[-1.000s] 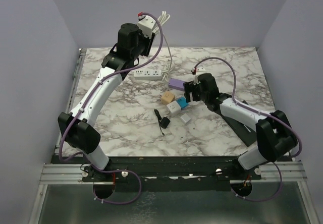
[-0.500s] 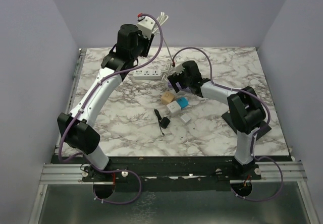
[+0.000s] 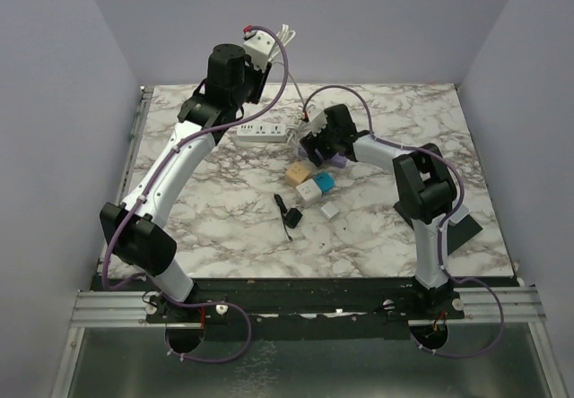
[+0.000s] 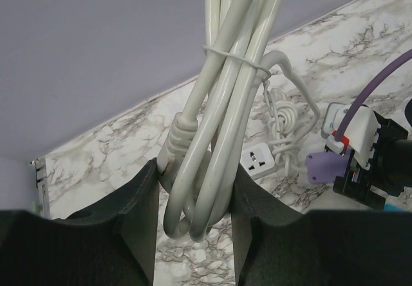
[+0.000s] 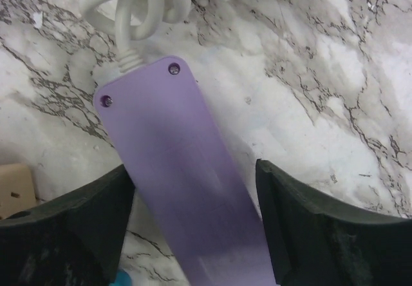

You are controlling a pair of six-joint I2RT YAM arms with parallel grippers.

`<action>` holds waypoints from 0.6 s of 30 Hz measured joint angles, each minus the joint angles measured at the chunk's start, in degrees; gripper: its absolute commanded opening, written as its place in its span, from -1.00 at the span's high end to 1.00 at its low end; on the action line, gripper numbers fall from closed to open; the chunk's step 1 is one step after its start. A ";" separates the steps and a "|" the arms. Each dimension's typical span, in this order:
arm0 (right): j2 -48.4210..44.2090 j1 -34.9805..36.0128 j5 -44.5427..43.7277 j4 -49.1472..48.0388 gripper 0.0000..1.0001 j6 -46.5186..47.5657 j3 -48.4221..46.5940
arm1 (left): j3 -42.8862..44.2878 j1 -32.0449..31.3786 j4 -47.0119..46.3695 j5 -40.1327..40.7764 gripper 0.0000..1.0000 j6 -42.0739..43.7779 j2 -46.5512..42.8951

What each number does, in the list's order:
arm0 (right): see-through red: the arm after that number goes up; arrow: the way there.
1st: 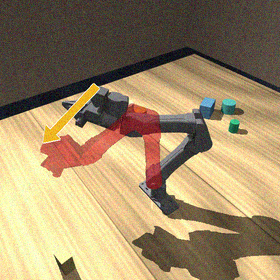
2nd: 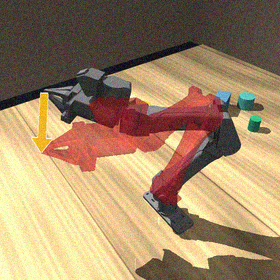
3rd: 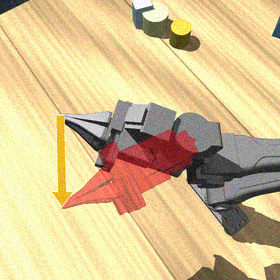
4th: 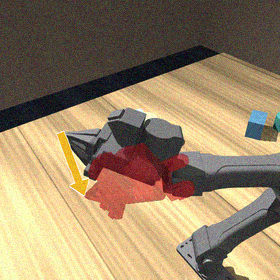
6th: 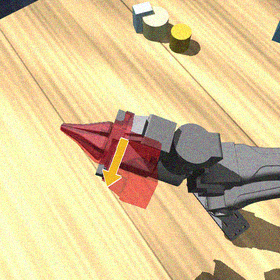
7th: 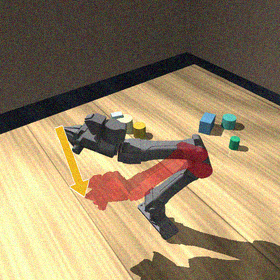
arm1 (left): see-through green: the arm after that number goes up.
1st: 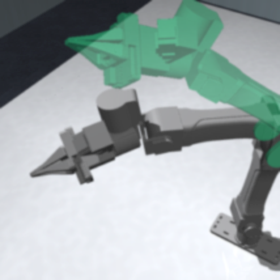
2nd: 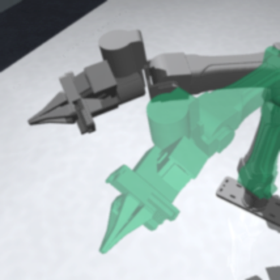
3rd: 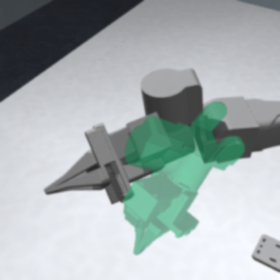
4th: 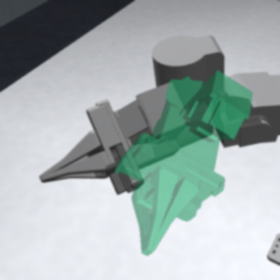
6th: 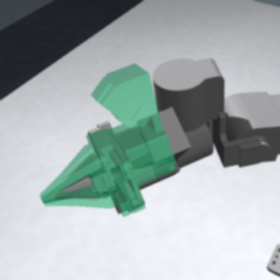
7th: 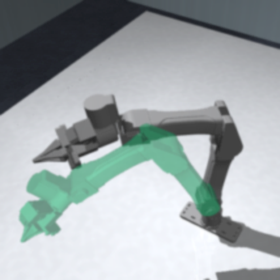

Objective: Insert the plug
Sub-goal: Pick up the socket from the center of the board.

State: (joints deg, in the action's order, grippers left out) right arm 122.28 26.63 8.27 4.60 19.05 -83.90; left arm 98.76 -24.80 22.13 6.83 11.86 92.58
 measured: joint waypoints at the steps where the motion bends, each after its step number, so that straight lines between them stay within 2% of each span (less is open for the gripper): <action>1: 0.00 -0.11 0.39 0.63 0.08 0.07 -0.17 | 0.00 0.00 0.04 0.33 1.00 0.00 0.00; 2: 0.00 -0.33 0.76 1.20 0.32 0.11 -0.33 | 0.00 0.00 0.11 0.76 1.00 0.02 0.00; 4: -0.22 -0.55 1.88 1.64 0.65 0.15 -0.39 | 0.00 0.02 0.22 1.97 1.00 0.04 0.00; 7: -1.64 -0.48 2.49 1.29 0.84 -0.17 1.44 | 0.02 0.11 0.48 3.63 1.00 -0.02 0.00; 11: -6.43 -0.48 4.39 2.23 0.92 -0.15 6.29 | 0.02 0.72 0.35 5.31 1.00 -0.74 0.00; 18: -17.53 0.00 8.22 3.63 0.95 -0.15 6.82 | 0.24 1.62 -1.60 5.62 1.00 -2.91 0.61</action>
State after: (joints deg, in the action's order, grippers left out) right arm 104.75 26.63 16.49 8.23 18.90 -77.08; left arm 99.00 -23.18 20.53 12.45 8.95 93.19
